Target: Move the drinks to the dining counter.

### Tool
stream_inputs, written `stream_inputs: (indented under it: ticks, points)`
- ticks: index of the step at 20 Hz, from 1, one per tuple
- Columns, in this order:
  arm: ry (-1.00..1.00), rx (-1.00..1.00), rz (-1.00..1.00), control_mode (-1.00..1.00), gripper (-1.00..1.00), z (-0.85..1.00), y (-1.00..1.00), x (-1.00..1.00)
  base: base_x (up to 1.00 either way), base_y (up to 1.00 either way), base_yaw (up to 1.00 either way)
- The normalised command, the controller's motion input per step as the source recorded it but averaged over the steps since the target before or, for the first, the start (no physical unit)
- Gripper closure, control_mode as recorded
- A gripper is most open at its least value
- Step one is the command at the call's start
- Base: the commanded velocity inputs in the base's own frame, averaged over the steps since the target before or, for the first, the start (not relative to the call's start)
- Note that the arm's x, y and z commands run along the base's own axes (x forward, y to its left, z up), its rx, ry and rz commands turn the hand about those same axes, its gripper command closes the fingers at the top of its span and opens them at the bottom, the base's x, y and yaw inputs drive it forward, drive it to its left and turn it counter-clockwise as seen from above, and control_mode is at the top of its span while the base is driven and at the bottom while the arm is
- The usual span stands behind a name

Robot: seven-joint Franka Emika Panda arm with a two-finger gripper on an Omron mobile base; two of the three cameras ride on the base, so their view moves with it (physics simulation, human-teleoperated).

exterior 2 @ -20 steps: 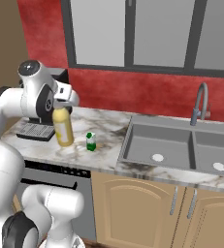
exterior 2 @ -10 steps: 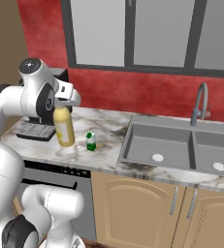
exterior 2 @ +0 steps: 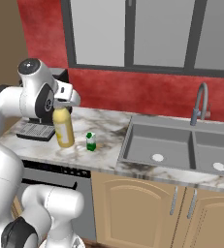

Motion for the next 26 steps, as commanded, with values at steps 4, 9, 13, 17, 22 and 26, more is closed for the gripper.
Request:
stream_inputs:
  ticks: [4, 9, 13, 17, 22, 26]
  points:
    - [0.00, 0.00, 0.00, -1.00, 1.00, 0.00, 0.00, 0.00, 0.00, 0.00, 0.00]
    - [0.00, 0.00, 0.00, -1.00, 1.00, 0.00, 0.00, 0.00, 0.00, 0.00, 0.00]
    - [0.00, 0.00, 0.00, 1.00, 1.00, 0.00, 0.00, 0.00, -0.07, 0.00, 0.00]
    - [0.00, 0.00, 0.00, 1.00, 1.00, 0.00, 0.00, 0.00, -0.20, 0.00, 0.12]
    - [0.00, 0.00, 0.00, 1.00, 1.00, 0.00, 0.00, 0.00, -0.28, 0.00, 0.32]
    - [0.00, 0.00, 0.00, 1.00, 1.00, 0.00, 0.00, 0.00, -0.14, 0.00, 0.44]
